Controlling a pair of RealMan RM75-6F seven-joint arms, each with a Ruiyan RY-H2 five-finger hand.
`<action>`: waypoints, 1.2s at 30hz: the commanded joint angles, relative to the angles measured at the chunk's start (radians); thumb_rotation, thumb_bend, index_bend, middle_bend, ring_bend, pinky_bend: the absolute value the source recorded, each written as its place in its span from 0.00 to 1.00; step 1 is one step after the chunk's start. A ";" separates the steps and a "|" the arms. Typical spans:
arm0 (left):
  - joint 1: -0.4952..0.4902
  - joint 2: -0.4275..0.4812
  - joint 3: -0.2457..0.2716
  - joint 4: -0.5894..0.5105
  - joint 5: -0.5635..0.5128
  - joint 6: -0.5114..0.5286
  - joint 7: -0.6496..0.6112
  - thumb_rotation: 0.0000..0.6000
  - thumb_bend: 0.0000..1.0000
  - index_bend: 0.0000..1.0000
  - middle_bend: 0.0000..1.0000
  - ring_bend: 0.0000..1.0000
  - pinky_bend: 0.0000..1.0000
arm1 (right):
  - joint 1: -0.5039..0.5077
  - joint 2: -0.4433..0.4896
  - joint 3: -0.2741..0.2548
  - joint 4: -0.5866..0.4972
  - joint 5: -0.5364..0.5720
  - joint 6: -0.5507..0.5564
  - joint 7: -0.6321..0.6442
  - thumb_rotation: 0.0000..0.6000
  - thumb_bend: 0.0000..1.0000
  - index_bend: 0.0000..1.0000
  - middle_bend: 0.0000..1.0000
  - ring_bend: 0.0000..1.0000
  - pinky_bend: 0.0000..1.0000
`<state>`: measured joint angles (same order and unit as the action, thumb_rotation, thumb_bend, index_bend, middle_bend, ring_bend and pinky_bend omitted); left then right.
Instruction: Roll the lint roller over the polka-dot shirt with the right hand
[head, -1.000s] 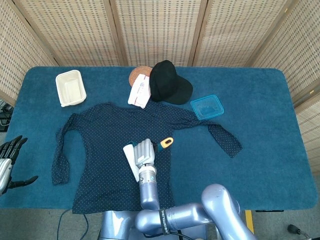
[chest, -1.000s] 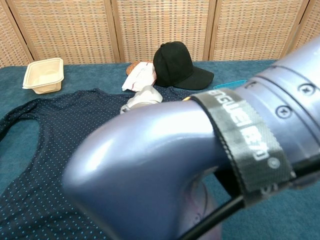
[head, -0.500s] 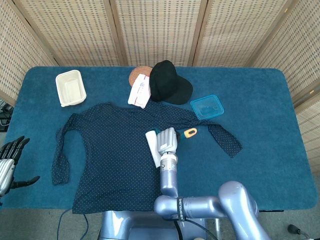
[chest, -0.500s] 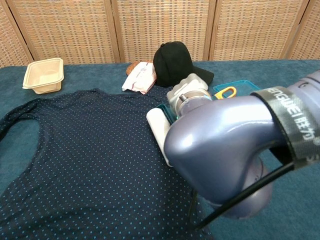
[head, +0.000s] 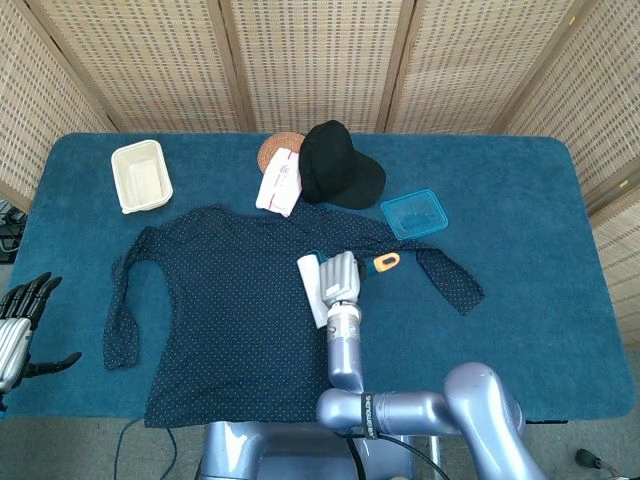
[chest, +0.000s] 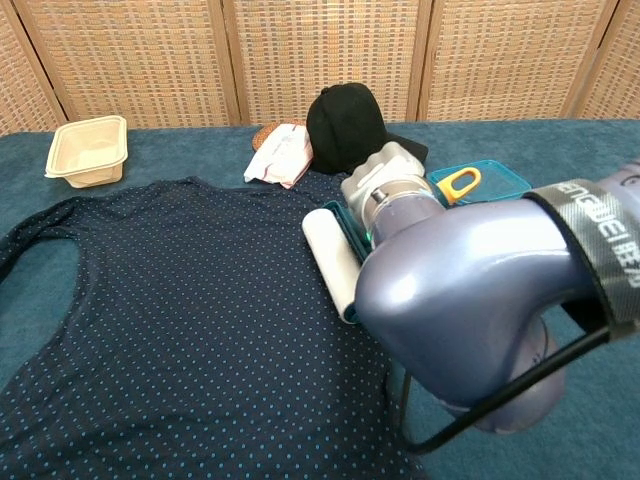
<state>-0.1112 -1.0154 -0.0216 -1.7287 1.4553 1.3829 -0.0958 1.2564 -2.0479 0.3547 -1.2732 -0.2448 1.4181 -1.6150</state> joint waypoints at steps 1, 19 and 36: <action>0.001 0.002 -0.001 0.001 0.001 0.002 -0.008 1.00 0.00 0.00 0.00 0.00 0.00 | 0.041 -0.058 0.005 -0.031 -0.028 0.007 -0.027 1.00 0.89 0.73 1.00 1.00 1.00; -0.002 0.005 0.001 0.007 0.003 -0.003 -0.018 1.00 0.00 0.00 0.00 0.00 0.00 | 0.085 -0.219 -0.001 0.010 -0.126 0.024 -0.093 1.00 0.89 0.73 1.00 1.00 1.00; -0.009 -0.007 0.002 0.003 -0.005 -0.016 0.013 1.00 0.00 0.00 0.00 0.00 0.00 | -0.101 0.006 -0.126 0.044 -0.223 -0.026 -0.029 1.00 0.89 0.71 1.00 1.00 1.00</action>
<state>-0.1202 -1.0217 -0.0196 -1.7257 1.4506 1.3677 -0.0830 1.1628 -2.0498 0.2341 -1.2341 -0.4635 1.3989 -1.6496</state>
